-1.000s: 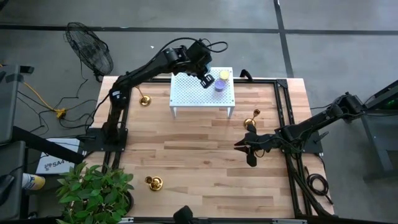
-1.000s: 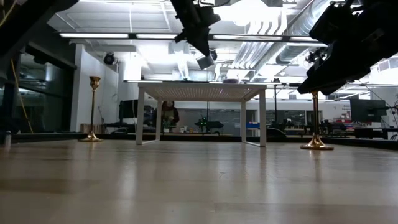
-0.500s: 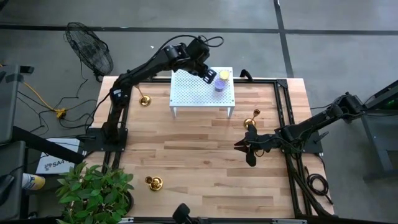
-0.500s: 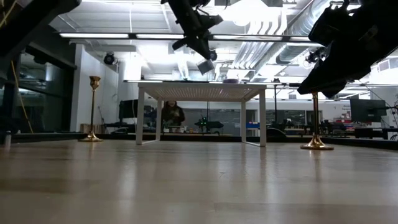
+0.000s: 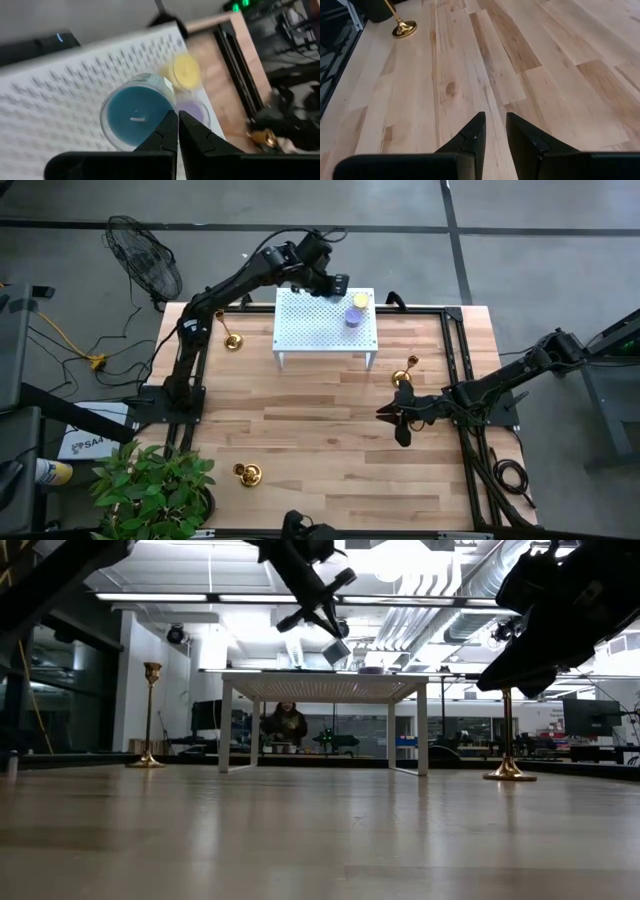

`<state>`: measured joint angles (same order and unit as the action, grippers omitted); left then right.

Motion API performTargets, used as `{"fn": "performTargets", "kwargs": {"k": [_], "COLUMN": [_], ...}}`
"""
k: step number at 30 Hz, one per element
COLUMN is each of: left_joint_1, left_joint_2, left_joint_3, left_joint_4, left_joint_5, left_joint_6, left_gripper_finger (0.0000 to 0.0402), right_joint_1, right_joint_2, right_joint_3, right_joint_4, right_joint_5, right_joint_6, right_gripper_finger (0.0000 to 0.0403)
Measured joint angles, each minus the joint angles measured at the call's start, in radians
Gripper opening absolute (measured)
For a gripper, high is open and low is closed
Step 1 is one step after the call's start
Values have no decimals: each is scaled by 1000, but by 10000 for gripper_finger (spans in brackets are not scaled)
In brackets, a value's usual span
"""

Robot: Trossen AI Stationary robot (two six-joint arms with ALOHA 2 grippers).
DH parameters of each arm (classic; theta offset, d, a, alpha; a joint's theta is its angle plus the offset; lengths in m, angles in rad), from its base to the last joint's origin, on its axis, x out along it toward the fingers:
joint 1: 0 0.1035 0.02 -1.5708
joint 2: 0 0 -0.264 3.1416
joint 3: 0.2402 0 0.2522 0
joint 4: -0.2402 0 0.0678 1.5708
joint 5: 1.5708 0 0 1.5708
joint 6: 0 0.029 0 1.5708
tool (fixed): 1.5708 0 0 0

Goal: Pick & Place candle stick holders
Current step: Put the blue scented candle on the shelf

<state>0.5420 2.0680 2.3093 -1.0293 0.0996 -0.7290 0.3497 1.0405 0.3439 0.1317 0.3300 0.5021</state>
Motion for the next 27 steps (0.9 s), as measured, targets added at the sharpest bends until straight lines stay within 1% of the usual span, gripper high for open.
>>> {"fn": "performTargets", "kwargs": {"k": [4,5,8,12,16,21,25,27], "left_joint_1": [-18,-19,-20,-19,-21,-21,-25,-28], "left_joint_2": [32,38,52,69,68,68,83,86], "left_joint_3": [1,-1,-1,0,0,0,0,-1], "left_joint_4": [34,18,38,24,29,1,-4,-1], "left_joint_5": [4,4,-1,-37,-97,-94,-87,-104], "left_joint_6": [-52,-54,-56,-42,-14,-7,3,10], "left_gripper_finger": [0,0,0,0,0,0,0,0], "right_joint_1": [0,0,0,5,30,45,45,45], "right_joint_2": [0,0,0,0,0,0,0,0], "right_joint_3": [0,0,0,0,0,0,0,0], "right_joint_4": [-2,-2,-10,-17,-16,-15,-15,-15], "right_joint_5": [-19,-25,-35,-43,-20,28,34,34], "right_joint_6": [25,29,45,60,60,60,61,70], "right_gripper_finger": [71,71,71,71,71,71,71,71]}}
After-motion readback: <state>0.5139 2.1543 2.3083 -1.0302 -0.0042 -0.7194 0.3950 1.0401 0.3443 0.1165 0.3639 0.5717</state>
